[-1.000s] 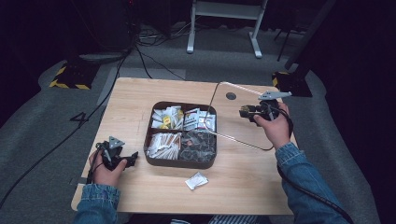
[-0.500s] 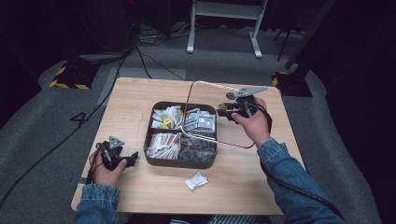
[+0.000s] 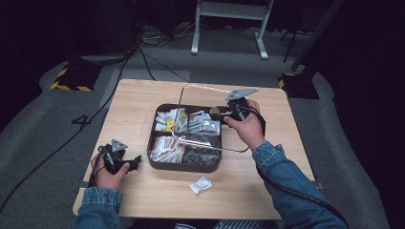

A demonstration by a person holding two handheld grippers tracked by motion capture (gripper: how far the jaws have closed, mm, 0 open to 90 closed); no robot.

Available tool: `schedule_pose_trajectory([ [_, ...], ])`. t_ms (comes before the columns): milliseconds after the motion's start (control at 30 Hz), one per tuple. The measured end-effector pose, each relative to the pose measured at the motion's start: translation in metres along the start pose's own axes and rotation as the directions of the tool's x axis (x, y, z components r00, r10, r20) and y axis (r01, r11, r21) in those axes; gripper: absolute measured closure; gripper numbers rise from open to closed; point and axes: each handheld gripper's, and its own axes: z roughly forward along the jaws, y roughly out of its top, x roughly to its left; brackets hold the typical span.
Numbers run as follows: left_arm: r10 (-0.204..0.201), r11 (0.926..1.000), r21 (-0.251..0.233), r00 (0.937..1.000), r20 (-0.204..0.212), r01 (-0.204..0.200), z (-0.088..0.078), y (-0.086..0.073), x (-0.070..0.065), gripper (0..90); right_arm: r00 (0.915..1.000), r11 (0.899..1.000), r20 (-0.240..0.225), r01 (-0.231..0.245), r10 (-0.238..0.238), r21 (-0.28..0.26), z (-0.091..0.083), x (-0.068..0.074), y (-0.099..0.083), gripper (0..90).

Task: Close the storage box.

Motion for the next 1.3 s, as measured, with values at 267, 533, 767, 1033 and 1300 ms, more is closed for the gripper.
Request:
schedule_pose_trajectory([
  [267,0.002,1.0000,0.001,1.0000,0.003,-0.002,0.000,0.000,0.000,19.8,0.9993,1.000,-0.027,0.028,-0.028,0.001,0.013,0.013,0.008,59.0],
  [533,0.003,1.0000,-0.001,1.0000,0.004,-0.003,0.000,0.000,0.000,19.8,0.9968,0.999,-0.066,0.047,-0.046,0.024,0.040,0.027,0.008,59.0],
  [767,0.004,1.0000,0.001,1.0000,0.004,-0.004,0.000,0.000,0.000,19.9,0.9951,0.998,-0.086,0.053,-0.049,0.045,0.059,0.037,0.006,59.0],
  [1033,0.005,1.0000,0.002,1.0000,0.005,-0.005,0.000,0.000,0.001,19.8,0.9935,0.996,-0.104,0.054,-0.046,0.066,0.083,0.049,0.000,59.0],
  [1300,0.004,1.0000,0.000,1.0000,0.005,-0.004,0.001,0.000,0.001,19.8,0.9950,0.996,-0.092,0.047,-0.040,0.074,0.093,0.051,-0.005,59.0],
])
